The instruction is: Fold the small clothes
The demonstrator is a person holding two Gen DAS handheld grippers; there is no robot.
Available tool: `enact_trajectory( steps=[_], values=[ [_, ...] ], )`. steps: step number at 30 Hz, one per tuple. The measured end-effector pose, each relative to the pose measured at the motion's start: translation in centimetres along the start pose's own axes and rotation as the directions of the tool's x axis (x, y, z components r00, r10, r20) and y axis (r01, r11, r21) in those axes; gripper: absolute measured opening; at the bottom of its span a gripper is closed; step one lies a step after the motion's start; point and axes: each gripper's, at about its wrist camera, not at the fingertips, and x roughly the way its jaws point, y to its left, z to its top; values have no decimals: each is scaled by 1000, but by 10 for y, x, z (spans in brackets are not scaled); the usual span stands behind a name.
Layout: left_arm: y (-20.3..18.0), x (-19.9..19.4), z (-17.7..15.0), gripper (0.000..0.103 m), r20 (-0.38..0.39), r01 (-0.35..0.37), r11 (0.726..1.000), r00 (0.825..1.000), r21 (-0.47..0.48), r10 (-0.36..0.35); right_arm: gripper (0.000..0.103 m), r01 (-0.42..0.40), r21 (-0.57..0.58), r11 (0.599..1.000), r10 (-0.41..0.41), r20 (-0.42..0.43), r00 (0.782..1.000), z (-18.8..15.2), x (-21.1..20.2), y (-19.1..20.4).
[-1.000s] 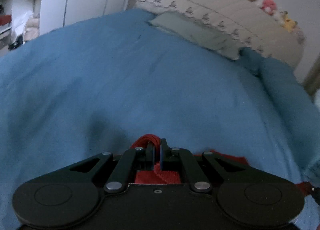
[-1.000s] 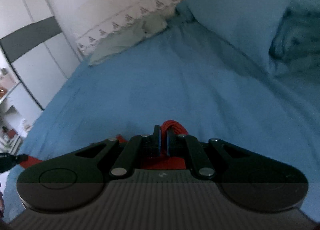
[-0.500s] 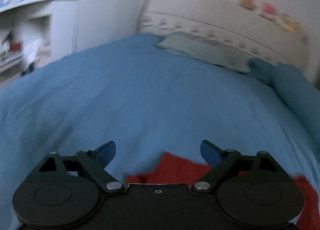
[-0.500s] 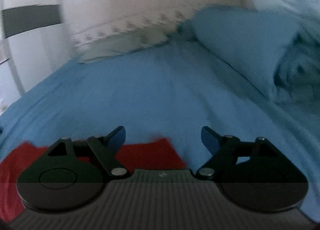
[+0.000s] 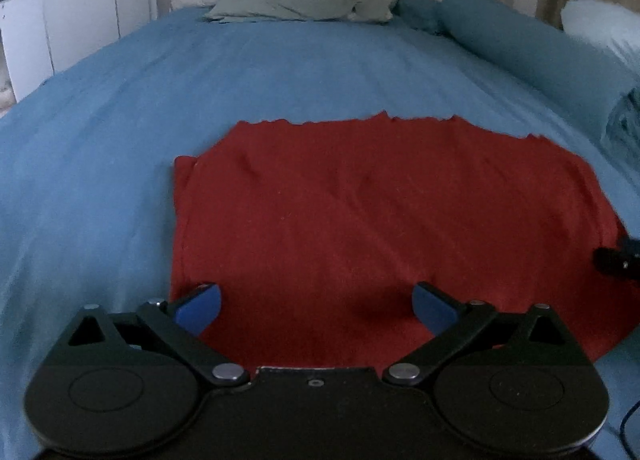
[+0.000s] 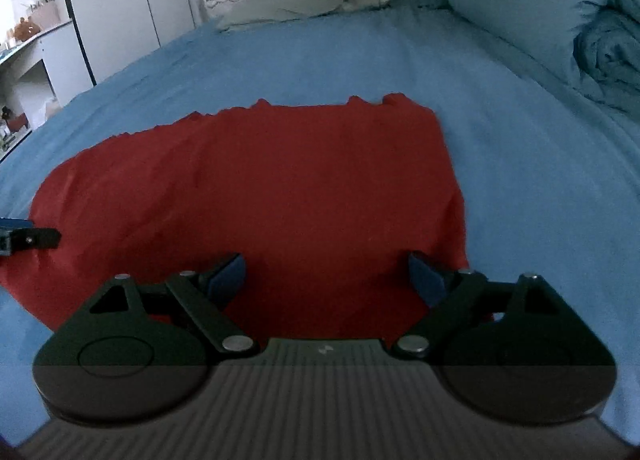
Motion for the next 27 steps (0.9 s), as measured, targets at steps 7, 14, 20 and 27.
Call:
enact_trajectory(
  steps=[7,14,20,27],
  values=[
    [0,-9,17,100,-77,-21,1000,997,-3,21,103,52,-11,999,-52,-7,999,11,-14,11],
    [-48,-93,20,103,118,-42,994,993,101,30,103,78,0,997,-77,72,994,29,-102,24],
    [-74,-84,4,103,47,57,998,997,-24,-55,103,127,144,981,-132,27,991,4,-141,22],
    [-97,-65,-2,103,2,82,996,997,-38,-82,103,92,431,898,-115,29,993,-53,-122,-2]
  ],
)
